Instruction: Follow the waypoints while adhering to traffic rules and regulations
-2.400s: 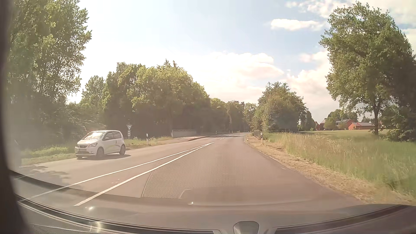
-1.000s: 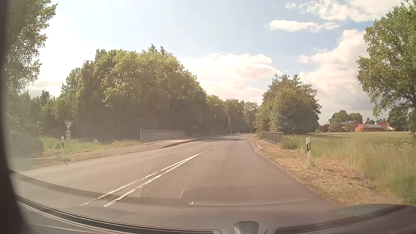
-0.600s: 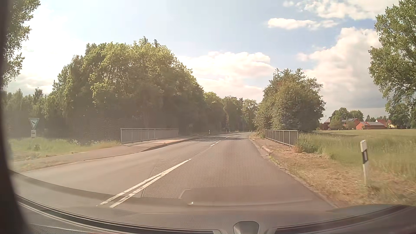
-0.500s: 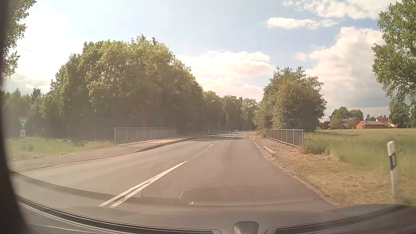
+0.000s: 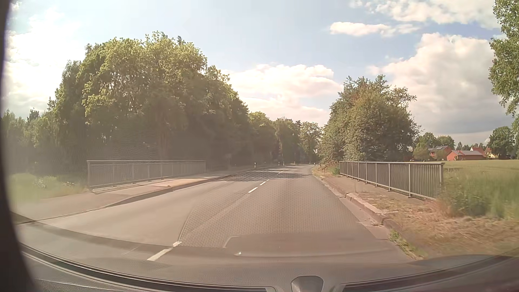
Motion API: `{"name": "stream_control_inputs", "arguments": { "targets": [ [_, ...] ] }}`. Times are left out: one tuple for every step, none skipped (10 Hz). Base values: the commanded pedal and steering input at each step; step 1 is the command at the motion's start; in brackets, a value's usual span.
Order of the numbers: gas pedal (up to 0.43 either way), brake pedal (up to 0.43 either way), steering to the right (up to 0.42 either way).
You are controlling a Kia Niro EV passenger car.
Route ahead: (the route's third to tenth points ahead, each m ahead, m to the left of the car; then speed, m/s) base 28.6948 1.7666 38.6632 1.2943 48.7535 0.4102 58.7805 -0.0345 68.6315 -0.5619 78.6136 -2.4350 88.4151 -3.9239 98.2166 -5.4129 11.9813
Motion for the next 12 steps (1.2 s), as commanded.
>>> {"name": "stream_control_inputs", "arguments": {
  "targets": [
    [0.268, 0.006, 0.017],
    [0.268, 0.006, 0.018],
    [0.268, 0.006, 0.018],
    [0.268, 0.006, 0.018],
    [0.268, 0.006, 0.017],
    [0.268, 0.006, 0.017],
    [0.248, 0.006, 0.017],
    [0.248, 0.006, 0.017],
    [0.248, 0.006, 0.016],
    [0.248, 0.006, 0.015],
    [0.240, 0.006, 0.015],
    [0.240, 0.006, 0.015]
  ]
}}
